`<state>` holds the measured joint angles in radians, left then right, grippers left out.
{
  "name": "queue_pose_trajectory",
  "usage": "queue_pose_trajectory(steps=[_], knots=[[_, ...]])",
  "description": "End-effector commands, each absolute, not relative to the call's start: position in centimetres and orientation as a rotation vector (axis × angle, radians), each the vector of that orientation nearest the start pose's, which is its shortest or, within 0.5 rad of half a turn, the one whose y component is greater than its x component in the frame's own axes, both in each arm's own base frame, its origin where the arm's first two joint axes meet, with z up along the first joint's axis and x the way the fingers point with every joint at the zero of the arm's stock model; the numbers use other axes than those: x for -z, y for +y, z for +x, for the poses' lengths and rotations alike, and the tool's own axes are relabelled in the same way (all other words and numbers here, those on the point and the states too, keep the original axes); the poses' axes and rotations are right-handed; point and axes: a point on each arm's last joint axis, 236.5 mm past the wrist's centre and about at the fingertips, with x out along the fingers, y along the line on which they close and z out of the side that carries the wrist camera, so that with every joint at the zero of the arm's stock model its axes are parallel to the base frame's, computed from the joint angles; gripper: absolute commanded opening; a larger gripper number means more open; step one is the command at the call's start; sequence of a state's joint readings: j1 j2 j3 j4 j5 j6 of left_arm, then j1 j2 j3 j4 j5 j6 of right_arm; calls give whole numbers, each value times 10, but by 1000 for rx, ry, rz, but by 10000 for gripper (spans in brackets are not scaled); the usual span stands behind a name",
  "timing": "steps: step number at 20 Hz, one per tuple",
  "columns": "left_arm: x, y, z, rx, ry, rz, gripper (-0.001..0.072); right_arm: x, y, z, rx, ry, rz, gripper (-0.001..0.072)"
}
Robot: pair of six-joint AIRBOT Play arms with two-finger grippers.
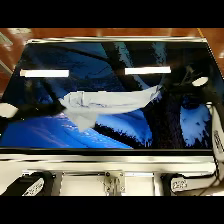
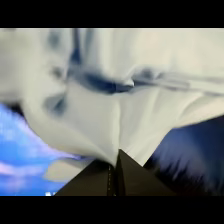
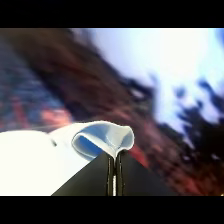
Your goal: Fold the shirts.
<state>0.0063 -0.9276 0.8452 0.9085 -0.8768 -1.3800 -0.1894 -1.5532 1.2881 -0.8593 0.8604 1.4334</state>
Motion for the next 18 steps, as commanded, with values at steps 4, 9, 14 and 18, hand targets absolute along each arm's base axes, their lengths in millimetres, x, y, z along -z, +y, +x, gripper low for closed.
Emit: queue_pose_trajectory(steps=[4, 9, 14, 18], knots=[[-457, -96, 299, 424, 30, -193, 34, -256, 24, 438, -224, 450, 444, 62], [-570, -103, 199, 465, -239, -78, 34, -445, 26, 311, -206, -126, 320, 62], [-548, -115, 176, 515, -140, -67, 35, -508, 34, 213, -194, -378, 241, 62], [-530, -106, 154, 462, -85, 0, 35, -491, 24, 187, -85, -325, 77, 62]])
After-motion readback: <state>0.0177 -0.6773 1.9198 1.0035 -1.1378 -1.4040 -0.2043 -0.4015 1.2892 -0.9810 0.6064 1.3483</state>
